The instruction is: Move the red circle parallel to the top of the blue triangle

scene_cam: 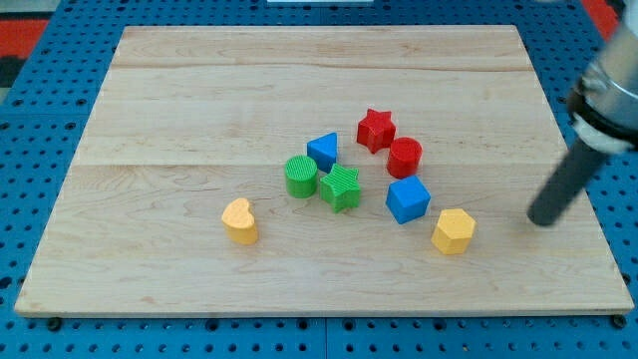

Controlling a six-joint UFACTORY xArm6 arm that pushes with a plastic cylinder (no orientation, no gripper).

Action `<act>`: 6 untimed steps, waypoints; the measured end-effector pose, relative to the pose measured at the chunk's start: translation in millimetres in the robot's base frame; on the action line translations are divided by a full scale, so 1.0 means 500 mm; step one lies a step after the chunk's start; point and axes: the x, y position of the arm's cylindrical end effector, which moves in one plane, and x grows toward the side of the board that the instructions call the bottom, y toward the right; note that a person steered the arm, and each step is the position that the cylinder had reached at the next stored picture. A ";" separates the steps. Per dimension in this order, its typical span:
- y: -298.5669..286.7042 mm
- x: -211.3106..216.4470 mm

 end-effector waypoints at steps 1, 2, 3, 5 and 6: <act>-0.119 -0.117; -0.125 -0.107; -0.191 -0.086; -0.281 -0.090; -0.347 -0.164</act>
